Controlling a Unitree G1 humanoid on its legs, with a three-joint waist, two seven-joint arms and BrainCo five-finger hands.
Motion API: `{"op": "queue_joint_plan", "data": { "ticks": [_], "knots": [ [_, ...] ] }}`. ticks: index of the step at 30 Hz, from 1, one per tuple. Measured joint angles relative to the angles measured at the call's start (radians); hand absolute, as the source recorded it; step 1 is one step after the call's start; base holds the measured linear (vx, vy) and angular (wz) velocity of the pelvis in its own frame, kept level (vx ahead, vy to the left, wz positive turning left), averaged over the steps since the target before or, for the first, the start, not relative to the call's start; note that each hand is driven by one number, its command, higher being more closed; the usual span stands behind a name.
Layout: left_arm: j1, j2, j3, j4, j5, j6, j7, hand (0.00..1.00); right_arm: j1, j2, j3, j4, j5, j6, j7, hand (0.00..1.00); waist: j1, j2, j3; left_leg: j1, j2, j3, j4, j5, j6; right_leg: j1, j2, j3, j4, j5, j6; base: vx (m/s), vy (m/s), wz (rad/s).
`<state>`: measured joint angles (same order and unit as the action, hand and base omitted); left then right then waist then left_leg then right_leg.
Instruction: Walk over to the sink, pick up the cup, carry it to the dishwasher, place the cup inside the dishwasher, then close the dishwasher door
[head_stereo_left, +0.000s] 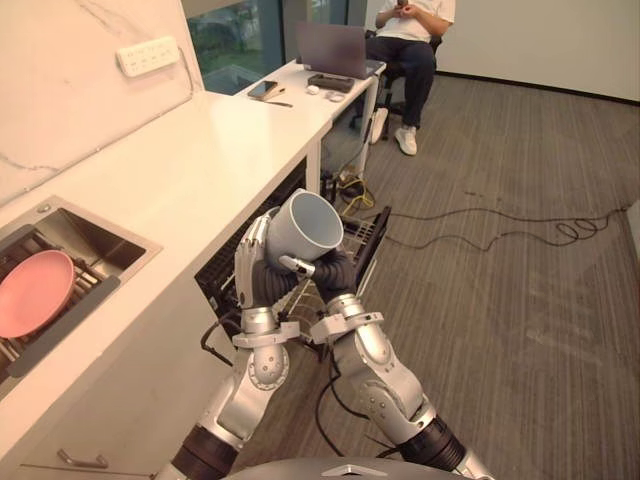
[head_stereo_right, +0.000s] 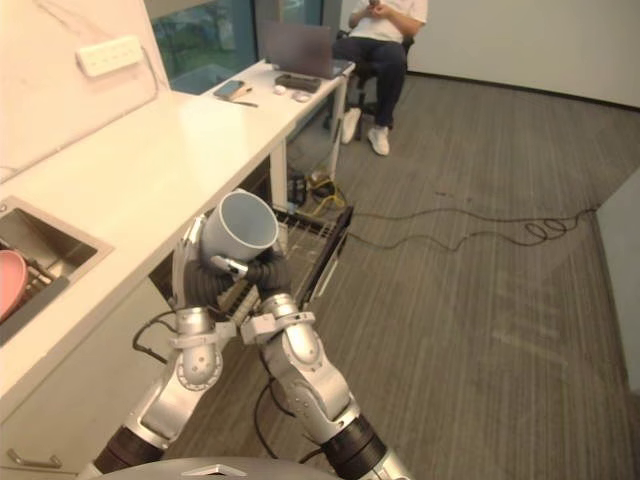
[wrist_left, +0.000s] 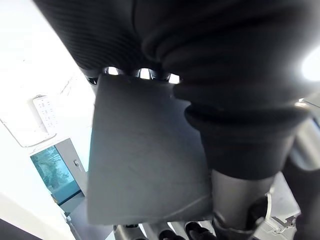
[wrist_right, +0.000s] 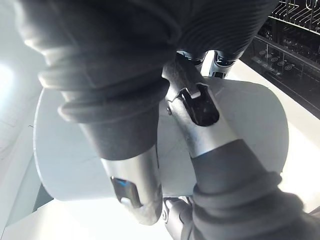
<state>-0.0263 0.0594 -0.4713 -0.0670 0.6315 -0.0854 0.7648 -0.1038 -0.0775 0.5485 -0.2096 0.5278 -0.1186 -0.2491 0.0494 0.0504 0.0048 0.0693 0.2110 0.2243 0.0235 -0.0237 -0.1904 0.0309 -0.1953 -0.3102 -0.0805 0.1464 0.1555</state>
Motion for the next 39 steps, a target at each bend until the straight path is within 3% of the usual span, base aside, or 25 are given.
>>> {"op": "queue_joint_plan", "data": {
  "ticks": [4,5,15,20,24,26,32,35,39],
  "knots": [
    [-0.001,-0.001,-0.004,0.0,-0.007,-0.001,0.011,1.0,-0.001,0.0,0.002,0.0,-0.029,-0.009,-0.004,1.0,0.001,0.004,-0.004,0.0,-0.001,0.0,-0.006,0.003,0.0,-0.002,0.0,0.0,0.0,0.0,0.0,0.0,0.0,0.0],
    [-0.001,-0.001,-0.004,0.0,-0.013,-0.001,0.011,0.0,-0.003,0.0,0.004,0.0,-0.033,-0.009,-0.009,1.0,0.001,0.004,-0.004,0.0,-0.001,0.0,-0.008,0.004,0.0,-0.003,0.0,0.0,0.0,0.0,0.0,0.0,0.0,0.0],
    [0.012,-0.001,0.0,0.043,-0.103,0.001,0.013,0.0,-0.08,0.02,-0.046,-0.001,-0.088,-0.048,-0.064,1.0,0.005,0.004,-0.005,0.0,-0.002,-0.003,-0.009,0.007,0.0,-0.002,-0.001,-0.002,0.0,0.0,0.0,0.0,0.0,0.0],
    [0.045,-0.005,0.011,0.076,-0.157,0.002,0.0,0.0,-0.096,0.035,-0.133,-0.006,-0.1,-0.055,-0.067,1.0,0.007,0.004,-0.005,-0.001,-0.006,-0.01,-0.011,0.009,0.002,0.003,-0.005,-0.008,0.0,0.001,0.001,0.0,0.0,0.03],
    [0.066,-0.022,0.082,0.079,-0.223,0.005,-0.017,0.0,-0.097,0.028,-0.22,-0.002,-0.107,-0.043,-0.058,1.0,0.009,0.003,-0.004,-0.017,-0.011,-0.038,-0.011,0.018,0.006,0.008,-0.011,-0.035,0.0,0.002,0.003,-0.01,0.001,0.17],
    [0.095,-0.028,0.124,0.079,-0.281,0.003,-0.045,0.0,-0.116,0.026,-0.282,0.044,-0.14,-0.02,-0.047,1.0,0.015,0.003,-0.004,-0.024,-0.011,-0.051,-0.011,0.023,0.006,0.011,-0.011,-0.045,0.0,0.002,0.003,-0.02,0.001,0.25],
    [0.217,-0.005,0.2,0.182,-0.418,-0.014,-0.276,0.0,-0.235,-0.105,-0.453,0.34,-0.181,0.105,0.033,1.0,0.057,-0.013,0.036,-0.141,-0.01,-0.15,0.054,0.023,0.007,-0.002,-0.011,-0.127,0.0,0.002,0.003,-0.07,-0.002,0.42],
    [0.25,0.022,0.237,0.269,-0.464,-0.013,-0.357,0.0,-0.362,-0.172,-0.475,0.45,-0.206,0.173,0.073,1.0,0.069,-0.013,0.117,-0.239,-0.005,-0.18,0.105,0.02,0.01,-0.044,-0.01,-0.168,0.0,0.009,-0.003,-0.12,0.003,0.36],
    [0.235,0.094,0.247,0.375,-0.487,-0.015,-0.443,0.0,-0.57,-0.307,-0.474,0.69,-0.251,0.244,0.141,1.0,0.127,-0.026,0.229,-0.327,-0.011,-0.223,0.093,0.084,0.017,-0.104,-0.01,-0.216,0.0,0.043,-0.014,-0.08,0.017,0.38]
  ]
}}
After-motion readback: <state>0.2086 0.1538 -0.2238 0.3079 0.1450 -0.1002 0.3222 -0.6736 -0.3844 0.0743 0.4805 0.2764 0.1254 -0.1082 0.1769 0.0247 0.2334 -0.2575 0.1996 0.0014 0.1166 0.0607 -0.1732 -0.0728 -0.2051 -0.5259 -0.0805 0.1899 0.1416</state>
